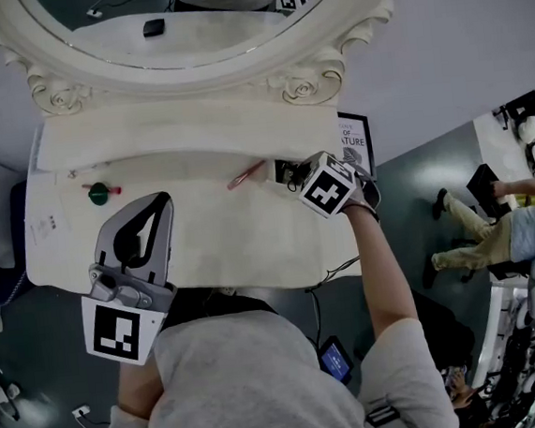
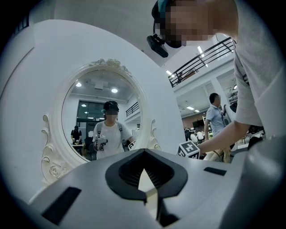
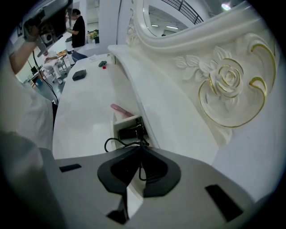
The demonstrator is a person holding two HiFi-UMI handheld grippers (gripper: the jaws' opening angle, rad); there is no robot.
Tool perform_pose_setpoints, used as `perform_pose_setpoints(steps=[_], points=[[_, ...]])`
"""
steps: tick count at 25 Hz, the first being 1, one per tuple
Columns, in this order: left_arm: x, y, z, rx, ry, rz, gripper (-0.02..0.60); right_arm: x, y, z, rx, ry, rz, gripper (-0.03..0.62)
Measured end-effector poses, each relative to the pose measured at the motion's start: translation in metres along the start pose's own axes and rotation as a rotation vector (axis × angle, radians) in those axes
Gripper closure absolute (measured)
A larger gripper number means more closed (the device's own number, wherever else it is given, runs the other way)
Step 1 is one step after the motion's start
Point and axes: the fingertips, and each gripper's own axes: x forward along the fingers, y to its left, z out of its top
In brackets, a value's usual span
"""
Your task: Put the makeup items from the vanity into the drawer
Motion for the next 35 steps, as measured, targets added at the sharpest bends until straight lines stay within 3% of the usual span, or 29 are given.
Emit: perform_pose_setpoints(steps=[18, 27, 35], points=[[-0.009, 0.005, 0.000, -0.010, -0.010, 0.010, 0.571, -0.002, -0.003, 0.003, 0.033, -0.074, -0.160, 0.563], [-0.019, 0.014, 0.003, -0.009, -0.015, 0.009, 0.571, -0.025, -0.013, 0.008, 0.147, -0.163, -0.200, 0.563], [-0.032, 0.021, 0.007, -0.004, -0.026, -0.006, 0.571, -0.053, 0.002, 0.030, 0.315, -0.355, -0.212, 0.568]])
